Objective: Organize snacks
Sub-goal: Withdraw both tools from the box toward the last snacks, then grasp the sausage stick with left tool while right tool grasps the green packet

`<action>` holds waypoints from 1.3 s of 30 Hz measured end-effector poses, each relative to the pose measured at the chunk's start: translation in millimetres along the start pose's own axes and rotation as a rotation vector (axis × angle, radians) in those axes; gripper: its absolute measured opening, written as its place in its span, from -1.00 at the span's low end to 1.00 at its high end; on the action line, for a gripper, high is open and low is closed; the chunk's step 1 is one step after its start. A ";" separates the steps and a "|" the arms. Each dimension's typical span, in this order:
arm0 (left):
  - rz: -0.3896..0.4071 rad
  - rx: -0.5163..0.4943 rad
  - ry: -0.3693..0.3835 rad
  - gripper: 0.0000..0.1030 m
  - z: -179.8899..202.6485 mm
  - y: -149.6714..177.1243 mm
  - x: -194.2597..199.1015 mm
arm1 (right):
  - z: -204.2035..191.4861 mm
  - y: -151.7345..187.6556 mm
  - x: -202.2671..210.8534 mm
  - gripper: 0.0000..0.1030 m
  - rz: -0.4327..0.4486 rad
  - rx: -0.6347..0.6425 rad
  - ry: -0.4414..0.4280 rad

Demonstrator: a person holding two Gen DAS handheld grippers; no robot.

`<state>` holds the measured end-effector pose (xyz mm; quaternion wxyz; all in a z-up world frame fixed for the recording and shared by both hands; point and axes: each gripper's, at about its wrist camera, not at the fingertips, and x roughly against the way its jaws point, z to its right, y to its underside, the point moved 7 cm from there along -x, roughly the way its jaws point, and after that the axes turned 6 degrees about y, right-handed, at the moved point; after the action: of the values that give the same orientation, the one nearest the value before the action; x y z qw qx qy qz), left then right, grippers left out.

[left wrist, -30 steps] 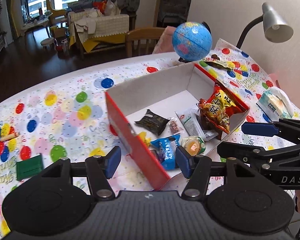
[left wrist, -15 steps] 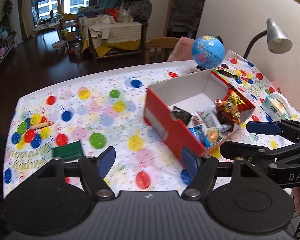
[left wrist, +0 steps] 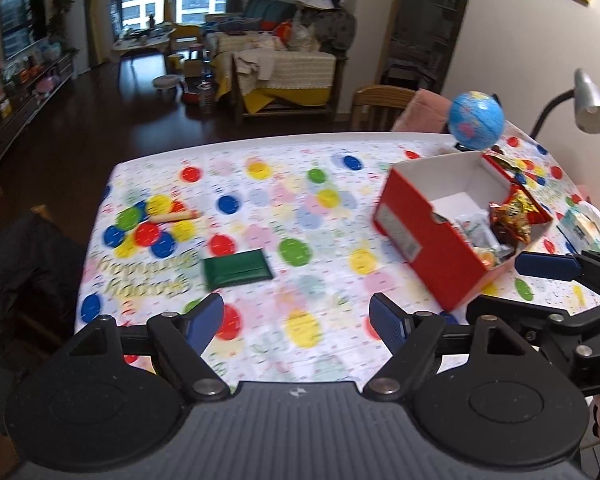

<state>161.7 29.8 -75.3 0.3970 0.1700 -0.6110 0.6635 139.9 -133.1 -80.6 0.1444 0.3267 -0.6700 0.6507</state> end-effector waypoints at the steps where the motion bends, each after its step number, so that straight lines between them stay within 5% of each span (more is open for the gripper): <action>1: 0.000 0.008 -0.008 0.55 -6.3 1.8 1.6 | -4.8 0.7 -0.9 1.00 -0.001 0.005 0.001; 13: 0.002 0.094 -0.073 0.55 -62.6 0.9 -3.7 | -37.2 -8.6 -25.4 0.98 -0.029 0.159 -0.028; 26: -0.051 0.184 -0.171 0.55 -122.5 -25.7 -65.9 | -56.2 -28.1 -118.4 0.85 -0.129 0.398 -0.132; 39: -0.122 0.047 -0.197 0.55 -164.2 -54.5 -140.4 | -70.1 -22.9 -212.1 0.55 -0.237 0.566 -0.249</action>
<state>332.4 137.0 -170.3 0.3707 0.2806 -0.6197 0.6323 295.9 -11.0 -186.2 0.0394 0.5066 -0.4323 0.7449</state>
